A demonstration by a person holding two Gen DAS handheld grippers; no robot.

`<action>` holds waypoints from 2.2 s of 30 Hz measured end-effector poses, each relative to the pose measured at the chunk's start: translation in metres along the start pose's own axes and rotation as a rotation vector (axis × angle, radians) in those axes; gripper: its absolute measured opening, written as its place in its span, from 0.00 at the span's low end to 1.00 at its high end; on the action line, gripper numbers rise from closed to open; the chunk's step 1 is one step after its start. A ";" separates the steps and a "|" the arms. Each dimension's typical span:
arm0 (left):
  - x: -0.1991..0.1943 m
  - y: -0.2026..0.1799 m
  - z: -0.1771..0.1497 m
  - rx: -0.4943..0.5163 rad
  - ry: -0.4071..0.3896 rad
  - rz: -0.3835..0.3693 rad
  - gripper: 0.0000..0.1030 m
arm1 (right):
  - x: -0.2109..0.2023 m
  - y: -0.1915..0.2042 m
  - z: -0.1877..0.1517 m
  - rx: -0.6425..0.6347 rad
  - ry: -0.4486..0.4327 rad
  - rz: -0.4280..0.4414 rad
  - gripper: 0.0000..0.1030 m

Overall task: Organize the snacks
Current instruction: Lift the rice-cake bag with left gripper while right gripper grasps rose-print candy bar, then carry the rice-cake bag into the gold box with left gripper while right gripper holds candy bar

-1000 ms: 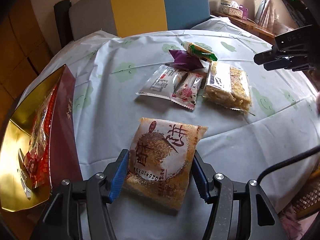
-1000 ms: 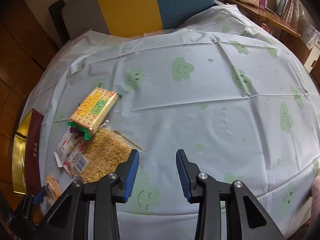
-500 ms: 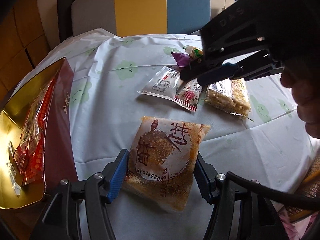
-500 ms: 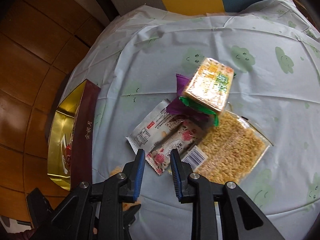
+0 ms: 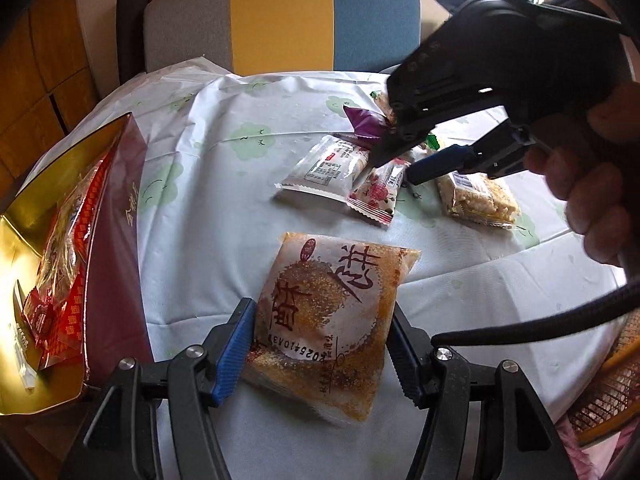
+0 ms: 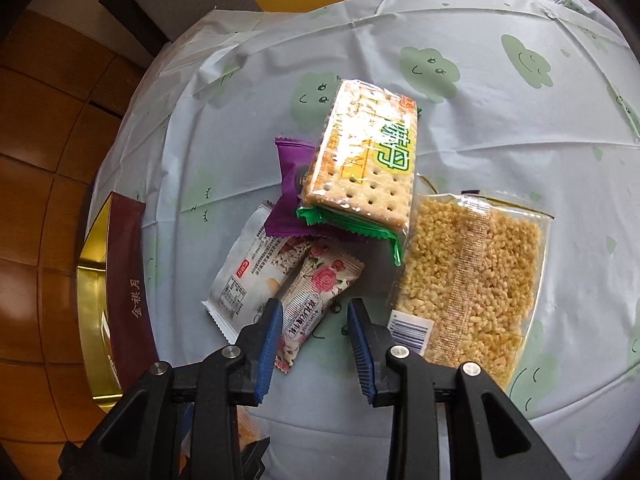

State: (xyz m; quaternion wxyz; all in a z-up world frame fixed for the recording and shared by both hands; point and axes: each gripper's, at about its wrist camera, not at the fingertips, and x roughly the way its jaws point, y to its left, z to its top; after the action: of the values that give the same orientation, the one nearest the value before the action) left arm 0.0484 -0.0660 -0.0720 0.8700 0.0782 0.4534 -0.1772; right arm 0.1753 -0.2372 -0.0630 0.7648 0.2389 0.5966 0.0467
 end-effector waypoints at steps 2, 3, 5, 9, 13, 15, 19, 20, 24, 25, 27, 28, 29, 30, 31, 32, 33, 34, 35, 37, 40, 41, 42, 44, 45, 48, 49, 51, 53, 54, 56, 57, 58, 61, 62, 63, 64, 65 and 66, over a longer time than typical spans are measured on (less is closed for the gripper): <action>0.000 0.000 0.000 0.000 -0.001 0.000 0.62 | 0.008 0.004 0.004 0.018 0.004 -0.002 0.33; 0.000 0.000 0.000 0.001 -0.001 0.000 0.62 | 0.013 0.006 0.006 0.012 0.008 -0.020 0.35; 0.000 0.000 0.000 0.003 -0.003 0.002 0.62 | 0.014 0.015 0.005 -0.038 -0.001 -0.053 0.34; 0.000 -0.001 -0.001 0.008 -0.007 0.004 0.62 | 0.013 0.029 -0.004 -0.209 -0.001 -0.105 0.22; -0.001 -0.001 -0.001 0.007 -0.006 0.003 0.62 | 0.005 0.034 -0.017 -0.329 0.037 -0.103 0.20; -0.001 -0.001 0.000 0.008 -0.004 0.005 0.62 | -0.003 0.034 -0.027 -0.387 0.053 -0.092 0.20; 0.000 -0.002 0.000 0.009 -0.003 0.006 0.62 | -0.014 0.029 -0.052 -0.508 0.125 -0.076 0.21; 0.000 -0.002 0.001 0.011 -0.002 0.008 0.62 | -0.014 0.026 -0.059 -0.536 0.142 -0.090 0.21; 0.001 -0.003 0.001 0.015 0.001 0.012 0.62 | -0.012 0.012 -0.077 -0.596 0.171 -0.165 0.21; 0.001 -0.003 0.001 0.015 0.003 0.013 0.62 | -0.014 0.009 -0.078 -0.591 0.163 -0.157 0.21; 0.002 -0.003 0.002 0.020 0.010 0.016 0.62 | -0.014 0.005 -0.078 -0.588 0.144 -0.178 0.24; 0.003 -0.003 0.003 0.024 0.013 0.017 0.62 | -0.010 0.004 -0.079 -0.585 0.138 -0.190 0.24; 0.003 -0.003 0.004 0.025 0.018 0.018 0.62 | -0.006 0.000 -0.081 -0.588 0.144 -0.219 0.24; 0.004 -0.003 0.005 0.024 0.023 0.018 0.62 | -0.006 -0.001 -0.084 -0.602 0.126 -0.218 0.24; 0.004 -0.003 0.006 0.023 0.027 0.019 0.62 | -0.007 -0.002 -0.085 -0.610 0.112 -0.214 0.24; 0.004 -0.004 0.006 0.027 0.027 0.024 0.62 | -0.009 -0.004 -0.086 -0.605 0.103 -0.205 0.24; 0.004 -0.005 0.007 0.032 0.027 0.029 0.61 | -0.011 -0.008 -0.087 -0.602 0.095 -0.196 0.24; 0.005 -0.006 0.007 0.034 0.029 0.032 0.61 | -0.014 -0.013 -0.089 -0.602 0.090 -0.189 0.24; 0.004 -0.007 0.007 0.034 0.032 0.035 0.59 | -0.018 -0.016 -0.090 -0.607 0.087 -0.189 0.24; 0.002 -0.008 0.009 0.035 0.035 0.043 0.57 | -0.021 -0.021 -0.092 -0.621 0.086 -0.194 0.24; -0.002 -0.010 0.008 0.037 0.034 0.054 0.55 | -0.021 -0.021 -0.094 -0.611 0.088 -0.184 0.24; -0.003 -0.010 0.007 0.035 0.035 0.054 0.55 | -0.021 -0.022 -0.094 -0.611 0.088 -0.183 0.25; -0.004 -0.010 0.007 0.033 0.034 0.052 0.55 | -0.023 -0.025 -0.096 -0.614 0.087 -0.185 0.24; -0.009 -0.009 0.008 0.027 0.028 0.054 0.55 | -0.023 -0.024 -0.097 -0.622 0.084 -0.192 0.24; -0.011 -0.009 0.008 0.023 0.023 0.053 0.55 | -0.021 -0.021 -0.097 -0.627 0.083 -0.196 0.24; -0.020 -0.004 0.012 0.005 0.006 0.041 0.55 | -0.017 -0.014 -0.097 -0.644 0.075 -0.211 0.24; -0.023 -0.002 0.013 -0.001 -0.001 0.041 0.55 | -0.017 -0.013 -0.099 -0.653 0.071 -0.217 0.24; -0.028 0.001 0.016 -0.010 -0.015 0.049 0.55 | -0.017 -0.010 -0.104 -0.670 0.065 -0.226 0.24; -0.032 0.005 0.018 -0.021 -0.026 0.053 0.55 | -0.017 -0.009 -0.106 -0.679 0.062 -0.231 0.24; -0.034 0.007 0.019 -0.025 -0.031 0.053 0.55 | -0.017 -0.009 -0.107 -0.681 0.061 -0.233 0.24; -0.037 0.010 0.020 -0.034 -0.037 0.053 0.55 | -0.017 -0.009 -0.109 -0.683 0.059 -0.235 0.24; -0.038 0.011 0.021 -0.037 -0.039 0.049 0.55 | -0.018 -0.008 -0.110 -0.684 0.058 -0.237 0.24; -0.039 0.013 0.021 -0.038 -0.041 0.045 0.55 | -0.018 -0.008 -0.111 -0.684 0.058 -0.237 0.24; -0.043 0.017 0.022 -0.037 -0.043 0.031 0.55 | -0.019 -0.007 -0.112 -0.682 0.058 -0.236 0.24; -0.045 0.019 0.023 -0.042 -0.045 0.023 0.55 | -0.019 -0.007 -0.111 -0.681 0.058 -0.235 0.24; -0.047 0.022 0.023 -0.047 -0.045 0.010 0.55 | -0.019 -0.007 -0.111 -0.679 0.059 -0.232 0.24; -0.048 0.024 0.024 -0.050 -0.044 -0.006 0.55 | -0.019 -0.009 -0.108 -0.676 0.060 -0.229 0.24; -0.050 0.027 0.024 -0.053 -0.042 -0.020 0.55 | -0.019 -0.009 -0.108 -0.673 0.061 -0.227 0.24; -0.051 0.030 0.024 -0.055 -0.041 -0.032 0.55 | -0.018 -0.009 -0.106 -0.672 0.061 -0.226 0.24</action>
State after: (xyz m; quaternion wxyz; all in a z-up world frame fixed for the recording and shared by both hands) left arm 0.0510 -0.0336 -0.0178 0.8780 0.0432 0.4413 -0.1801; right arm 0.0689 -0.2189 -0.0689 0.7828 -0.0950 0.5931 0.1628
